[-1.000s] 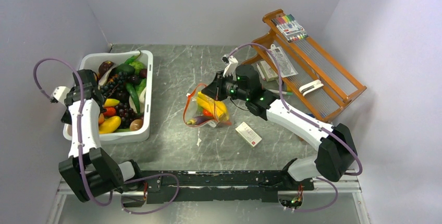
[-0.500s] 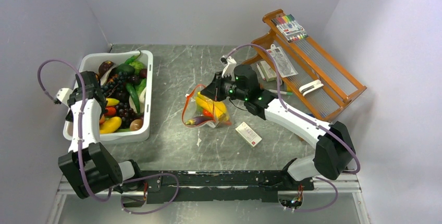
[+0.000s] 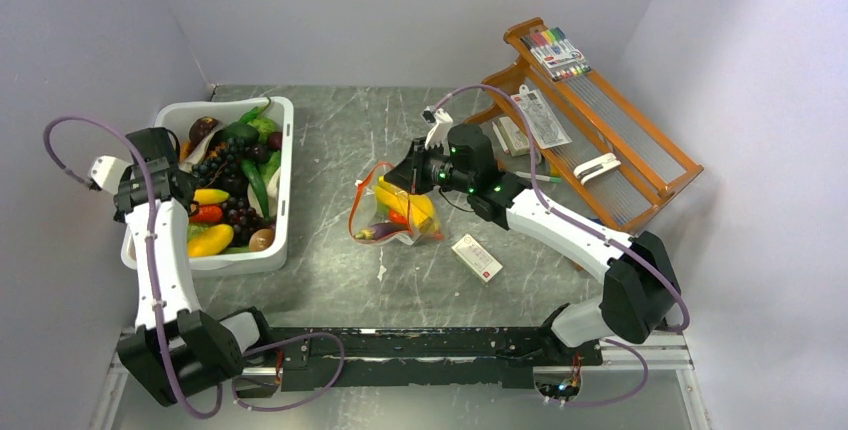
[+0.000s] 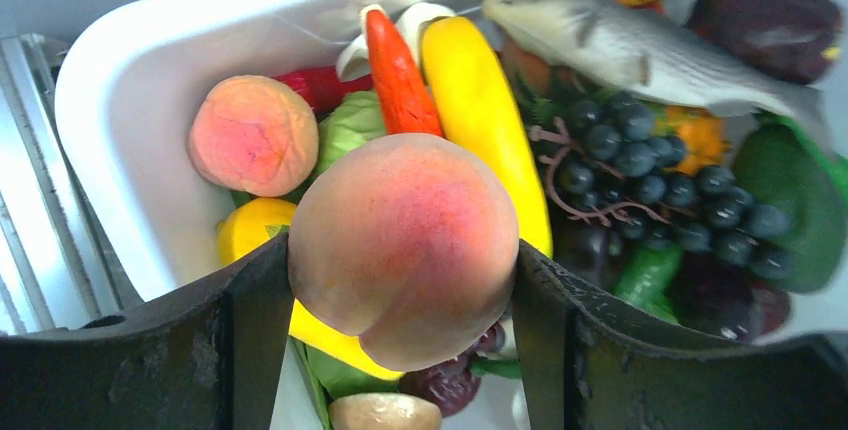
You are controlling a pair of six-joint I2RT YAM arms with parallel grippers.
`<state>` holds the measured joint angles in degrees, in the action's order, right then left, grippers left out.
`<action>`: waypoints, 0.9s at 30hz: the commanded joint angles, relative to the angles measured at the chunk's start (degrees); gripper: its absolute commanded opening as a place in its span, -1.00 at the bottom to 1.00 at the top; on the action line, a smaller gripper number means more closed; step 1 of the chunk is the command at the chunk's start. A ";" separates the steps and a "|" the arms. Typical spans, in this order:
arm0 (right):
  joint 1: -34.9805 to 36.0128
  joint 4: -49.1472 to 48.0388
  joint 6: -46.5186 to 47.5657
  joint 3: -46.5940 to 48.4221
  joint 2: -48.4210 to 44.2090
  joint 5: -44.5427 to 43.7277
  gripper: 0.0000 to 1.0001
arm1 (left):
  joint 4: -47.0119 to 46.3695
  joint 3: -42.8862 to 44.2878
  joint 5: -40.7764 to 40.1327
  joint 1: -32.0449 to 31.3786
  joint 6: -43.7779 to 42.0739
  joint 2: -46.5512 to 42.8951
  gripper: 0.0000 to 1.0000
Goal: Place the food in the zip-top bag and seal the zipper
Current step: Pick up the fake fruit from the bin, then place the fake fruit in the zipper food storage bag.
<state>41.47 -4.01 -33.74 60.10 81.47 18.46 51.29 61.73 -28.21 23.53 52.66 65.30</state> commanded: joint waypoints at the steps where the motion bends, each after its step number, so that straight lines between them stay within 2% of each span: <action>1: -0.02 -0.40 -0.55 1.46 0.77 -1.40 -1.00 | 0.85 2.86 4.21 0.38 -2.73 -4.00 -0.12; 6: -0.02 -0.07 -0.89 1.47 0.88 -1.75 -1.00 | -4.51 2.40 12.69 0.38 -8.70 -8.85 0.02; 11: -0.17 0.20 -1.02 2.48 1.25 -4.06 -1.00 | -8.60 1.75 22.59 0.35 -10.40 -12.10 -0.12; 16: -0.17 -0.36 -1.12 2.55 0.51 -6.79 -1.00 | -11.18 1.48 32.91 -1.16 -14.94 -12.57 -0.15; 21: -0.23 1.17 -0.12 3.78 1.08 -9.08 -1.00 | -15.50 2.02 43.94 -5.10 -21.84 -13.72 -0.18; 24: -0.24 1.27 -1.82 3.45 1.07 -12.75 -1.00 | -17.36 1.67 48.99 -7.07 -22.68 -14.76 -0.20; 27: -0.29 -0.79 -4.84 2.37 0.69 -13.76 -1.00 | -21.47 -0.29 58.49 -9.31 -23.13 -15.70 -0.21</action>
<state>41.45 -2.68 -35.51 62.19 82.43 8.49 37.01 62.87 15.42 16.56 32.56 51.48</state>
